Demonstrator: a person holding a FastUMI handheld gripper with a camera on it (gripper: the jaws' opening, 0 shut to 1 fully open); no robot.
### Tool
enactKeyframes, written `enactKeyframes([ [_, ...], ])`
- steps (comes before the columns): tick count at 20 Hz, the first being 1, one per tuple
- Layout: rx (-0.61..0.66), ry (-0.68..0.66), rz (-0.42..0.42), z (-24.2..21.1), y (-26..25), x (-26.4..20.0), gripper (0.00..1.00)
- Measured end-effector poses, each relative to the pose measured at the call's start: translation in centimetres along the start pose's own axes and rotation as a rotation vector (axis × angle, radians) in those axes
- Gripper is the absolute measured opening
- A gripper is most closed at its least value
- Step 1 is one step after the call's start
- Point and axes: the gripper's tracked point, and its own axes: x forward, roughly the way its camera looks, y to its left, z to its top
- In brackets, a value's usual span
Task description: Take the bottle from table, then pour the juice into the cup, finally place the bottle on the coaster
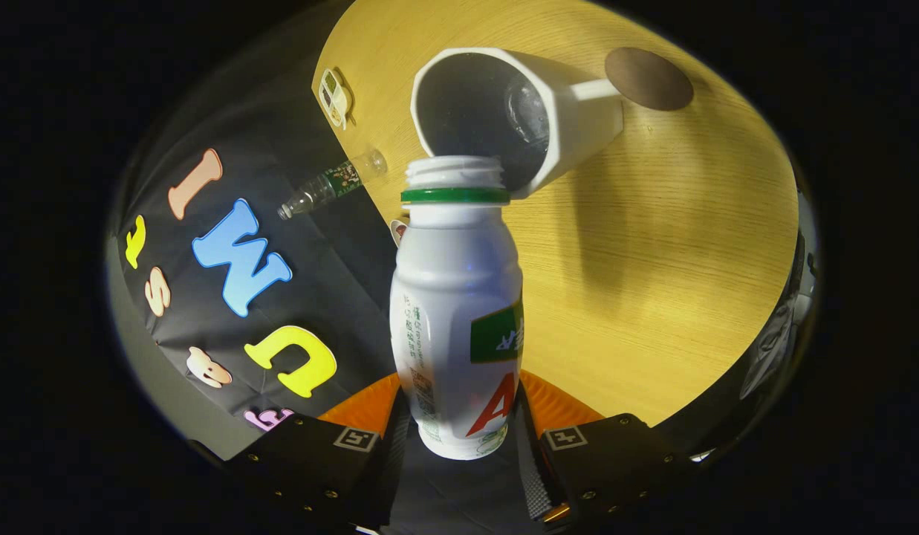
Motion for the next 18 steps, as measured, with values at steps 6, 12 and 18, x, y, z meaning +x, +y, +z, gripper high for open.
enactKeyframes([
  [6, 0.010, 0.008, -0.002, -0.14, 0.20, -0.06, 0.66],
  [12, 0.006, 0.009, 0.002, 0.10, 0.15, -0.45, 0.66],
  [18, -0.007, -0.001, 0.010, 0.55, 0.25, -0.65, 0.66],
])
